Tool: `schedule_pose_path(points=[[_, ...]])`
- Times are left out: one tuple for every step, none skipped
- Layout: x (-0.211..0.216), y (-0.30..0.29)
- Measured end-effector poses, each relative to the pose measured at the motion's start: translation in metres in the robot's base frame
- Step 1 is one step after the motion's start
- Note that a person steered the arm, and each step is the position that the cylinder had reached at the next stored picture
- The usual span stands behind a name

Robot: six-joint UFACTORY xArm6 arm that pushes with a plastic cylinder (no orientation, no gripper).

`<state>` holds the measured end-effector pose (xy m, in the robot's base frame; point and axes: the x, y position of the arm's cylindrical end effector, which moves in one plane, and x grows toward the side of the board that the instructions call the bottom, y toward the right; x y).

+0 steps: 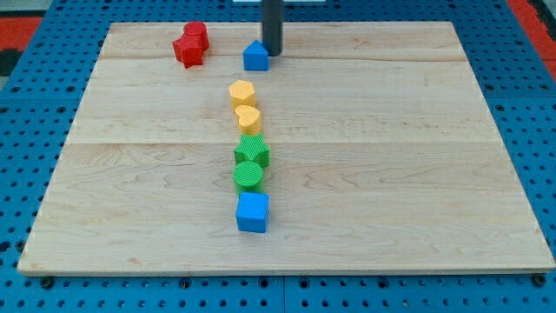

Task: Move the blue triangle to the top right of the yellow hexagon

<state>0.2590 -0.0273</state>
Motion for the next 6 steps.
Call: schedule_pose_path(points=[[-0.014, -0.003], [-0.025, -0.044], [-0.005, -0.045], [-0.005, -0.025], [-0.005, -0.028], [-0.021, -0.03]])
